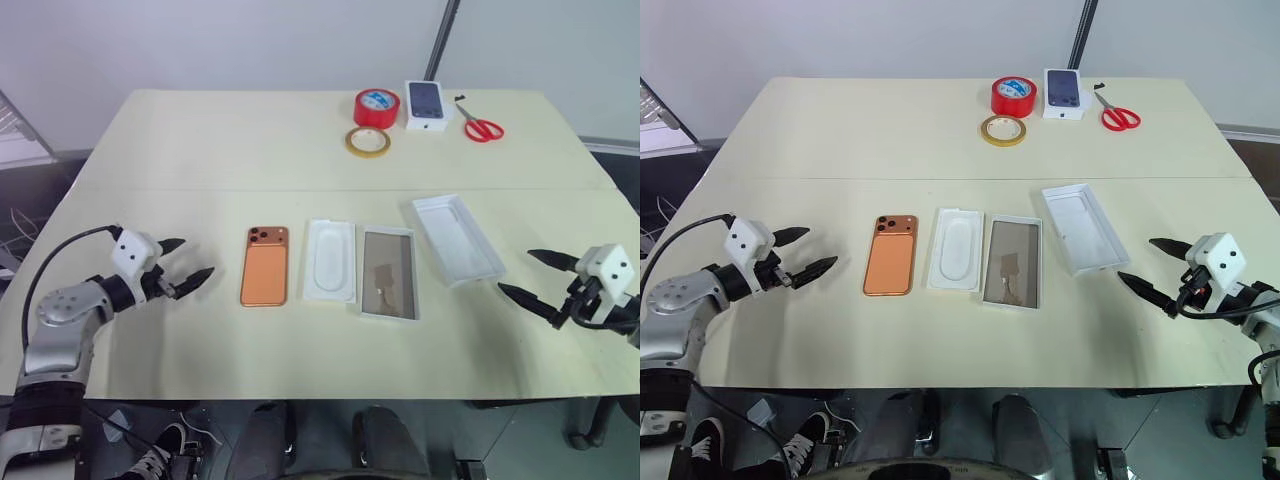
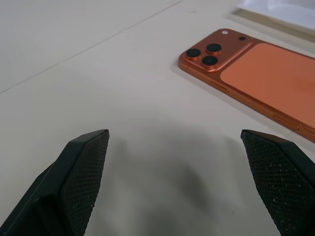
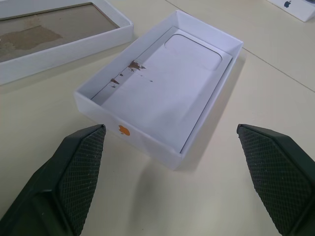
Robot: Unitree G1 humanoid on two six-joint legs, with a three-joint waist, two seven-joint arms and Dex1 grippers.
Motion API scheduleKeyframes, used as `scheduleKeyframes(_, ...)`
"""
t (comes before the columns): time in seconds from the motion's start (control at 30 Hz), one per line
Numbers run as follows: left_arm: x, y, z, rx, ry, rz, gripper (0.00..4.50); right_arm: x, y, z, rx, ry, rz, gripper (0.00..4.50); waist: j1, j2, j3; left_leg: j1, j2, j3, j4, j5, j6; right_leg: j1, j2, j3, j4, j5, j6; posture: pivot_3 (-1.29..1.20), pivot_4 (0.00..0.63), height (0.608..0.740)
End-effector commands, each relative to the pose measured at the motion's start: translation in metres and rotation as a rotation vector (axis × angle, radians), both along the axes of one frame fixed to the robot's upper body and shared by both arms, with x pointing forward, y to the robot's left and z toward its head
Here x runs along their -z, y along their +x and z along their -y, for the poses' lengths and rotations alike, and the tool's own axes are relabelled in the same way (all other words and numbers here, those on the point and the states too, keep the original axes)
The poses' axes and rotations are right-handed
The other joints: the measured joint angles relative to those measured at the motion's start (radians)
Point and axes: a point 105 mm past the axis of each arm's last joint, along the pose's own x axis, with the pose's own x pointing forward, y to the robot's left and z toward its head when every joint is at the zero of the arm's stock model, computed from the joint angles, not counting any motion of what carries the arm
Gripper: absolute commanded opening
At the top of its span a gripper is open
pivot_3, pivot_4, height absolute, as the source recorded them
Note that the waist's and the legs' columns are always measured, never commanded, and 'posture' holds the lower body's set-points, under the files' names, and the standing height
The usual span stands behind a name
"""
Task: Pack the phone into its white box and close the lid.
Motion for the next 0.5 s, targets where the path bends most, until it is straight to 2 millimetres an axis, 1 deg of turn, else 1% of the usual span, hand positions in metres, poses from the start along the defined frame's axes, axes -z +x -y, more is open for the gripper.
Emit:
scheduleKeyframes(0.03,-0.018,0.007,0.023,0.050,-0.040,-0.019,4.50,-0.025,0.011,-0.029,-0.108,-0.016,0.099,4.45,0.000,0.000,0.000,0.000,0.000,0.000,0.000,0.000,0.000,0.000,0.000,0.000,0.000,0.000,0.000,0.00,0.150,0.728)
scheduleKeyframes(0.07,-0.019,0.007,0.028,0.060,-0.050,-0.030,4.50,-0.027,0.013,-0.034,-0.124,-0.018,0.109,4.45,0.000,0.000,0.000,0.000,0.000,0.000,0.000,0.000,0.000,0.000,0.000,0.000,0.000,0.000,0.000,0.00,0.150,0.728)
scheduleKeyframes(0.13,-0.023,0.008,0.043,0.097,-0.141,-0.101,4.50,-0.032,0.017,-0.048,-0.162,-0.017,0.128,4.45,0.001,0.000,0.000,0.000,0.000,0.000,0.001,0.000,0.000,0.000,0.000,0.000,0.001,0.000,0.000,0.00,0.150,0.728)
scheduleKeyframes(0.17,-0.028,0.012,0.055,0.112,-0.202,-0.143,4.50,-0.034,0.020,-0.061,-0.208,-0.039,0.144,4.45,0.002,0.000,0.000,0.000,0.000,0.000,0.001,0.000,0.000,0.000,0.000,0.000,0.001,0.000,0.000,0.00,0.150,0.728)
scheduleKeyframes(0.23,-0.038,0.017,0.085,0.159,-0.256,-0.193,4.50,-0.039,0.024,-0.096,-0.310,-0.031,0.171,4.45,0.004,0.000,0.000,0.000,0.000,0.000,0.001,0.000,0.000,0.000,0.000,0.000,0.001,0.000,0.000,0.00,0.150,0.728)
scheduleKeyframes(0.27,-0.040,0.018,0.099,0.173,-0.287,-0.231,4.50,-0.039,0.025,-0.112,-0.360,-0.047,0.180,4.45,0.005,0.000,0.000,-0.001,0.000,-0.001,0.002,0.000,0.000,0.000,0.001,-0.001,0.001,0.000,0.001,0.00,0.150,0.728)
scheduleKeyframes(0.3,-0.041,0.019,0.106,0.179,-0.304,-0.260,4.50,-0.039,0.025,-0.120,-0.388,-0.058,0.184,4.45,0.006,0.000,0.000,-0.001,0.000,-0.001,0.003,0.000,0.000,0.001,0.001,-0.001,0.002,0.000,0.001,0.00,0.150,0.728)
scheduleKeyframes(0.33,-0.040,0.019,0.111,0.179,-0.316,-0.291,4.50,-0.037,0.025,-0.126,-0.408,-0.072,0.184,4.45,0.006,-0.001,0.000,-0.001,0.000,-0.001,0.004,0.000,0.000,0.001,0.001,-0.001,0.002,0.000,0.001,0.00,0.150,0.728)
scheduleKeyframes(0.4,-0.035,0.027,0.124,0.143,-0.324,-0.333,4.50,-0.034,0.030,-0.138,-0.438,-0.092,0.197,4.45,0.005,0.000,0.000,-0.001,-0.001,-0.001,0.004,0.000,0.001,0.001,0.002,-0.001,0.002,0.000,0.001,0.00,0.150,0.728)
scheduleKeyframes(0.5,-0.033,0.032,0.144,0.137,-0.352,-0.390,4.50,-0.035,0.035,-0.148,-0.455,-0.074,0.214,4.45,0.005,-0.001,0.001,-0.001,-0.001,-0.001,0.005,0.000,0.001,0.001,0.003,-0.001,0.003,0.000,0.001,0.00,0.150,0.728)
